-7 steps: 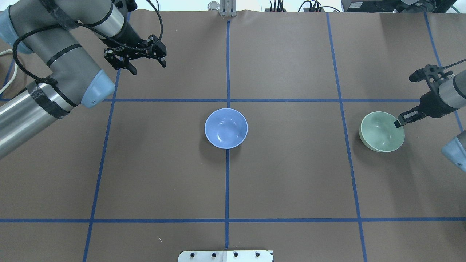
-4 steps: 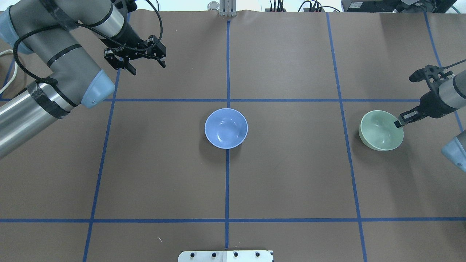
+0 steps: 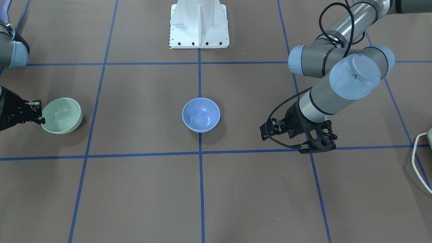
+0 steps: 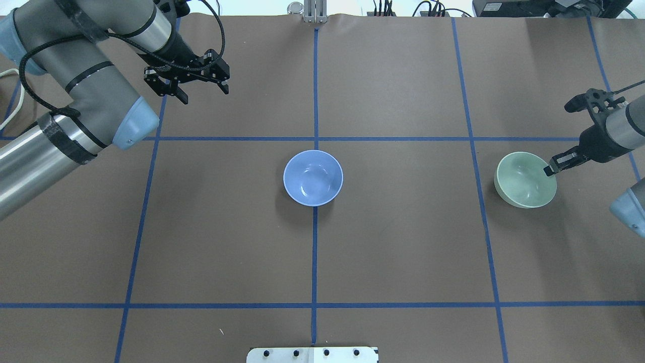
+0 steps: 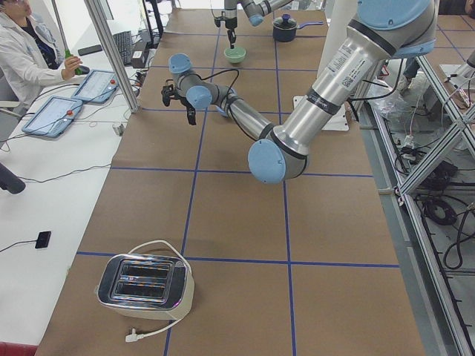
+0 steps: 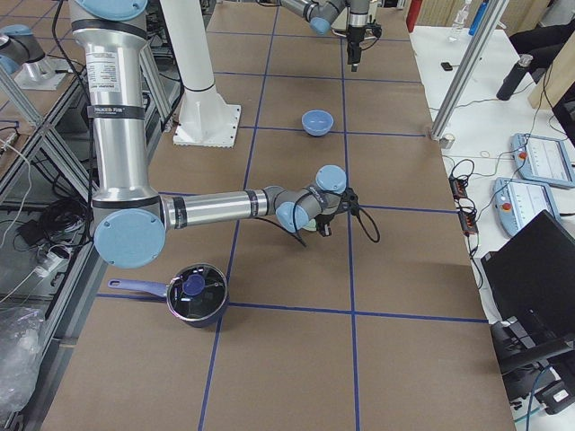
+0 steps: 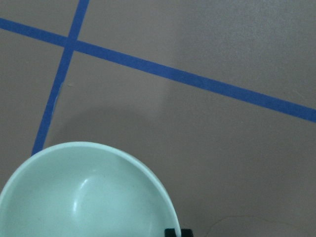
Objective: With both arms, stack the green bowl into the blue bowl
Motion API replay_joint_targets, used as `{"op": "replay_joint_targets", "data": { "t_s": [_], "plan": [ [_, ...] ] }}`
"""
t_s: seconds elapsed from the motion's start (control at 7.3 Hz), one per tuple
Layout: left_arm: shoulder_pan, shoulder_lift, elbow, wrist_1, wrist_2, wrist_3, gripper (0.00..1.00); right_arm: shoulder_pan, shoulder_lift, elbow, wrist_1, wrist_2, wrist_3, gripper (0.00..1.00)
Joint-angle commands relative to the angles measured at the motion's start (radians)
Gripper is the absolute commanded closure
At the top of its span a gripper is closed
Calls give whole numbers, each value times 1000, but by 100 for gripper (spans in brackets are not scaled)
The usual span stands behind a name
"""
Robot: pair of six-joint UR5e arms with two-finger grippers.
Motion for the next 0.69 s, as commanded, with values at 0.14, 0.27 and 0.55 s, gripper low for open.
{"op": "replay_joint_targets", "data": {
  "t_s": [0.14,0.27,0.55],
  "plan": [
    [0,0,0,1,0,0,2,0,32,3,-1,17,4,88],
    [-2,0,0,1,-1,2,2,0,52,5,-6,19,25,88],
    [-5,12,-8,1,0,26,2,-1,128,8,-15,19,144,88]
  ]
}}
